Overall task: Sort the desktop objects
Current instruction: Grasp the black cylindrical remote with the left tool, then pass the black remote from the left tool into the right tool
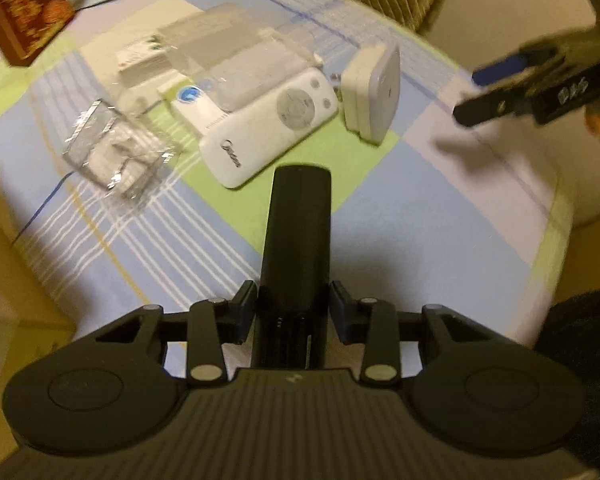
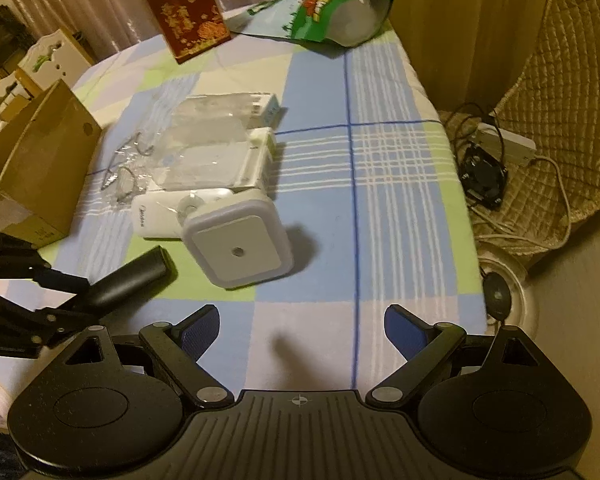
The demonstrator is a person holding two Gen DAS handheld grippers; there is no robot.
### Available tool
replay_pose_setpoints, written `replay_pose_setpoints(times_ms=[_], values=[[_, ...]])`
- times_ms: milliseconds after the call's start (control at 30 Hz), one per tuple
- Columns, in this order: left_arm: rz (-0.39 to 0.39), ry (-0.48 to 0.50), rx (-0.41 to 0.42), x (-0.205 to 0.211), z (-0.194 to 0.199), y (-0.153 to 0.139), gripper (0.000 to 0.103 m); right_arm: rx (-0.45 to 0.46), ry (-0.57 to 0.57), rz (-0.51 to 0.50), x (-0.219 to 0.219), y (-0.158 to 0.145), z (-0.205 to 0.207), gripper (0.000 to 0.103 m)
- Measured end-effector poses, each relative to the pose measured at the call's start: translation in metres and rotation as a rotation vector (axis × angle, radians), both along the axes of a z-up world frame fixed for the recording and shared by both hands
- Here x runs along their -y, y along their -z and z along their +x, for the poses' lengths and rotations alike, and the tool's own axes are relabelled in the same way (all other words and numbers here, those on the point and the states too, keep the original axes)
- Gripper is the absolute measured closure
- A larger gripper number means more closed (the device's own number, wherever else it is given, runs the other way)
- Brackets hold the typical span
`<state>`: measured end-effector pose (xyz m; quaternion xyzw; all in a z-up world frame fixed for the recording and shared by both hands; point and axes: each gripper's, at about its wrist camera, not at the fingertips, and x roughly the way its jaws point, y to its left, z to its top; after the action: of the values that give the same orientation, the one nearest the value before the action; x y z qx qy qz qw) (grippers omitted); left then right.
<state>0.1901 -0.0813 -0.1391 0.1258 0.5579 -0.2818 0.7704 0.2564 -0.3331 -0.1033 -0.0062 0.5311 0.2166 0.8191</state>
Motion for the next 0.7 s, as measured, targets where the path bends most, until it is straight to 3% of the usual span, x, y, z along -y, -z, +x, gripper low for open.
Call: replay_pose_setpoints(times_ms=[167,400,633,700], values=[[-0.039,-0.089,0.005,-0.015,-0.01,-0.016,0.069,0.016,-0.05,0.045,-0.014,0.0,0.0,0.011],[0.008,-0.157,-0.03,-0.016,-0.021,0.01,0.07,0.043,-0.108,0.054,-0.035,-0.003,0.001,0.011],[-0.134,-0.246,-0.098,-0.013,-0.022,0.019,0.072,0.02,-0.075,0.051,-0.033,-0.003,-0.006,0.011],[-0.141,-0.247,-0.098,-0.019,-0.025,0.013,0.072,0.007,-0.061,0.063,-0.035,-0.003,-0.011,0.011]])
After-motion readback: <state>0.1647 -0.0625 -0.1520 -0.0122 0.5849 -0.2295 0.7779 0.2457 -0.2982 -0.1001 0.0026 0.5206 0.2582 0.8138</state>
